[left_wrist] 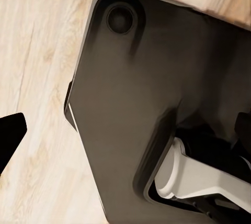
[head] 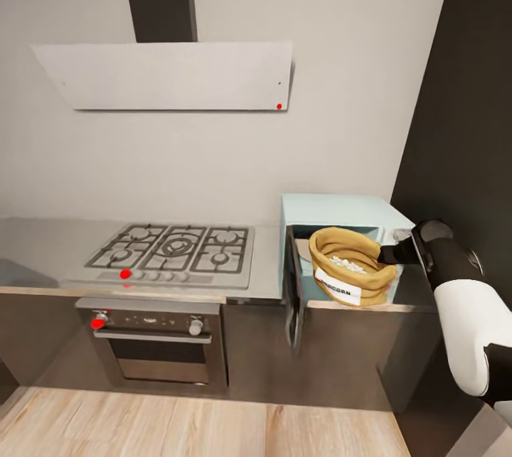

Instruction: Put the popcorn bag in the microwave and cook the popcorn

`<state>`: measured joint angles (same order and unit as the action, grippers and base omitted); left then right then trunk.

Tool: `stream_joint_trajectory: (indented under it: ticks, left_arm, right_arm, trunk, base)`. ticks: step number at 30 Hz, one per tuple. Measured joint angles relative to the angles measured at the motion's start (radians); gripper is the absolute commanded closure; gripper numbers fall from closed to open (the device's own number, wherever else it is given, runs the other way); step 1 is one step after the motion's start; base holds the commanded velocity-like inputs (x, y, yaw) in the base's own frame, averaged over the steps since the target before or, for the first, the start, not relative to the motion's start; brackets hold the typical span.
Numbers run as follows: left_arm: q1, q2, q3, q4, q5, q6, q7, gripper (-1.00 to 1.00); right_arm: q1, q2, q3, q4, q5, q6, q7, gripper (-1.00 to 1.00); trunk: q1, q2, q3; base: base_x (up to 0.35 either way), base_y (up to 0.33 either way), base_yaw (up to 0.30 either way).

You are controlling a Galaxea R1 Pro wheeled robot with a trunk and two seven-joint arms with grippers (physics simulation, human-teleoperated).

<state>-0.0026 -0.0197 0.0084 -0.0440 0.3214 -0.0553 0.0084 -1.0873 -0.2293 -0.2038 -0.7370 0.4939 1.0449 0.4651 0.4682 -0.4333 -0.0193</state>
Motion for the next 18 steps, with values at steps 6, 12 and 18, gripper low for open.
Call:
stream_joint_trajectory:
  ticks: [6, 12, 18]
  left_arm:
    - [0.0, 0.001, 0.002, 0.0, -0.003, -0.002, 0.0, -1.0]
    - [0.0, 0.002, 0.002, 0.0, -0.003, -0.002, 0.0, -1.0]
    - [0.0, 0.001, 0.003, -0.001, -0.003, -0.002, 0.0, -1.0]
  right_arm:
    - [0.0, -0.004, -0.002, 0.025, -0.001, 0.0, 0.001, 1.0]
    - [0.0, -0.01, -0.003, 0.103, -0.001, 0.0, 0.0, 1.0]
    - [0.0, -0.013, -0.031, 0.109, -0.004, 0.0, 0.001, 1.0]
  trunk:
    - [0.0, 0.0, 0.0]
    - [0.001, 0.0, 0.0]
    - [0.001, 0.0, 0.0]
  base:
    - [0.153, 0.0, 0.0]
    - [0.003, 0.0, 0.0]
    - [0.004, 0.0, 0.0]
